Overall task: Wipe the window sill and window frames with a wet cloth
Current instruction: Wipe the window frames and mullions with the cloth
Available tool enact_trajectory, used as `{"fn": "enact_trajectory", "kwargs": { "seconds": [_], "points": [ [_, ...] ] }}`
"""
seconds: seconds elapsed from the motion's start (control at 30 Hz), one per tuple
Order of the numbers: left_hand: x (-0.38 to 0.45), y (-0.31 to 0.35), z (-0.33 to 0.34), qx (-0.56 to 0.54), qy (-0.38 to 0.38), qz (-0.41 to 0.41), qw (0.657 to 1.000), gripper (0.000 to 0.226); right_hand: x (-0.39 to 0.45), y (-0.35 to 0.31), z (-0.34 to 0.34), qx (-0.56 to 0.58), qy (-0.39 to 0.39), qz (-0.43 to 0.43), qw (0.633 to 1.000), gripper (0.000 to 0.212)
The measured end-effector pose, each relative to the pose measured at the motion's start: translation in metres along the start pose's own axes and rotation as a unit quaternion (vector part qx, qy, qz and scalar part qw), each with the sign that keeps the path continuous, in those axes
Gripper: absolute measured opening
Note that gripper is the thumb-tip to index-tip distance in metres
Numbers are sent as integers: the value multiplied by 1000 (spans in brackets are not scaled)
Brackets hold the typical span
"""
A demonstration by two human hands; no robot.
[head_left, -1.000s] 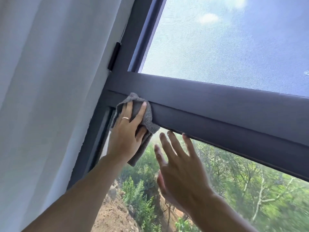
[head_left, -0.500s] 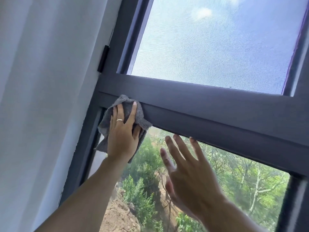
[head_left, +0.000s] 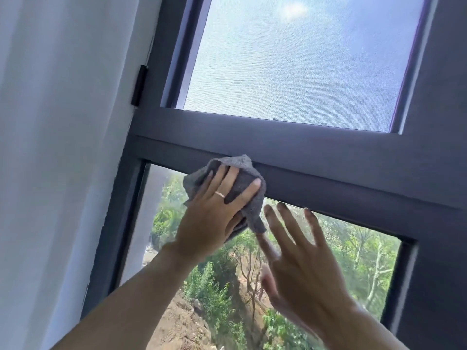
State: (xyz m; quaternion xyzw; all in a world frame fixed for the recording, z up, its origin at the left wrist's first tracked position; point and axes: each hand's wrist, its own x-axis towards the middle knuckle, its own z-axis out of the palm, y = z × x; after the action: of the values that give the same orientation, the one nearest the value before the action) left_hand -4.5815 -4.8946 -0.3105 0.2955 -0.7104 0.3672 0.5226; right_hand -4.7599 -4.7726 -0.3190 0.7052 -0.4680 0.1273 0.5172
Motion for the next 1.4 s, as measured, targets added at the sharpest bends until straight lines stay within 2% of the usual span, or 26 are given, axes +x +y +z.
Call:
{"fn": "enact_trajectory", "kwargs": {
  "seconds": [0.03, 0.07, 0.17, 0.3, 0.37, 0.57, 0.7, 0.73, 0.83, 0.97, 1.03, 1.13, 1.2, 1.3, 1.4],
  "points": [
    [1, -5, -2, 14, -3, 20, 1000, 52, -2, 0, 0, 6, 3, 6, 1000, 70],
    [2, -12, -3, 23, -3, 6, 1000, 52, -6, 0, -1, 9, 4, 16, 1000, 70],
    [0, -13, -4, 8, -4, -89, 996, 56, -19, 3, -5, 7, 9, 38, 999, 69],
    [12, 31, -4, 6, 1, -19, 1000, 56, -29, 10, -10, 7, 4, 39, 999, 63],
    [18, 38, -5, 3, 8, -21, 1000, 56, -31, 12, -14, -1, 2, 40, 999, 61],
    [12, 32, -10, -40, 39, -145, 988, 55, -49, 26, -33, -34, -29, 50, 998, 65],
    [29, 75, -12, -29, 42, 3, 999, 52, -61, 27, -37, -46, -65, 61, 995, 74],
    [33, 84, -11, -30, 47, 13, 998, 51, -64, 27, -39, -47, -70, 61, 995, 74],
    [32, 79, -9, -33, 40, -17, 998, 54, -70, 29, -46, -52, -78, 62, 994, 70],
    [21, 60, -9, -32, 37, -86, 995, 58, -80, 39, -52, -70, -112, 56, 990, 51],
    [29, 75, -9, -29, 49, -55, 997, 57, -82, 43, -52, -66, -103, 59, 991, 49],
    [47, 108, -10, -24, 66, 38, 997, 52, -80, 39, -53, -46, -94, 75, 992, 57],
    [52, 117, -11, -31, 74, 51, 996, 47, -80, 38, -54, -42, -96, 76, 992, 59],
    [48, 110, -8, -15, 78, 47, 996, 51, -89, 41, -58, -41, -91, 65, 993, 55],
    [56, 132, -10, -9, 94, 65, 993, 52, -100, 50, -66, -60, -77, 49, 994, 51]
  ]
}}
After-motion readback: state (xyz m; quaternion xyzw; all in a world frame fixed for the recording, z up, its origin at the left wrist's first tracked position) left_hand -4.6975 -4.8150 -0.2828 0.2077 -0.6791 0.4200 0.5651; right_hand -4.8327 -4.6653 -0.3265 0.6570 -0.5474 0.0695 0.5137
